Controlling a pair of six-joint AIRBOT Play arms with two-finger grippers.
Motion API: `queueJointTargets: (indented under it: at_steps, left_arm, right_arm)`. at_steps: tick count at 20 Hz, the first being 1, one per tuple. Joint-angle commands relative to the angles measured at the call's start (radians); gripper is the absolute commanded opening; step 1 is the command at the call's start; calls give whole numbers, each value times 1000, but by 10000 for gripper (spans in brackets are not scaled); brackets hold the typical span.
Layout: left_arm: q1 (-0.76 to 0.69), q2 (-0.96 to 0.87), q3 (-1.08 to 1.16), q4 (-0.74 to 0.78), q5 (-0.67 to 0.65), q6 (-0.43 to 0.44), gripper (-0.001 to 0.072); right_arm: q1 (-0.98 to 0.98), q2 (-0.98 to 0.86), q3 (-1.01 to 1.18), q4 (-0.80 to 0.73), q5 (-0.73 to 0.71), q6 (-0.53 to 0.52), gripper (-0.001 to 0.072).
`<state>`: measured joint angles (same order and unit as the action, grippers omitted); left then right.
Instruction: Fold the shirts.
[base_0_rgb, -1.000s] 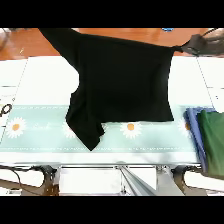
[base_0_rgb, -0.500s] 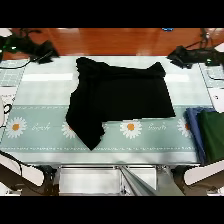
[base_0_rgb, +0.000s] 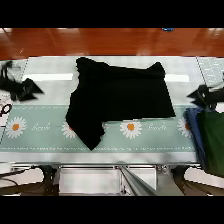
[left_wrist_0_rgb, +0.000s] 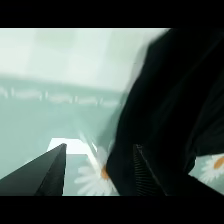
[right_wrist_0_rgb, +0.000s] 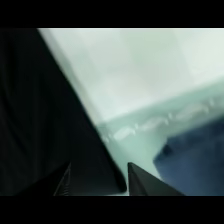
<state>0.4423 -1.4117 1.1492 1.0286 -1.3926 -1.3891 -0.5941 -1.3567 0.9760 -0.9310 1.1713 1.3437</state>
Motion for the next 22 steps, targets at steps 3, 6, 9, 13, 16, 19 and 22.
queueJointTargets:
  at_steps: [3, 6, 9, 13, 16, 19, 22]
  left_arm:
    - [90, 145, -506, -237, 111, 192, 509]
    - [61, 144, -578, -283, 188, 202, 509]
    - [3, 139, -588, -311, 216, 212, 509]
    - [-105, 114, -587, -375, 288, 229, 509]
    - [-179, 50, -585, -378, 298, 229, 509]
    - [-182, 8, -580, -378, 301, 225, 55]
    - [-172, 15, -550, -378, 272, 227, 17]
  right_arm:
    - [-61, 151, -242, 113, 6, -121, 408]
    - [-61, 197, -241, 152, 30, -119, 407]
    - [-61, 245, -241, 159, 38, -119, 407]
    - [-61, 255, -241, 166, 69, -120, 407]
    - [-61, 255, -241, 166, 89, -120, 407]
    - [-62, 255, -241, 164, 105, -130, 407]
    - [-66, 254, -245, 64, 105, -123, 408]
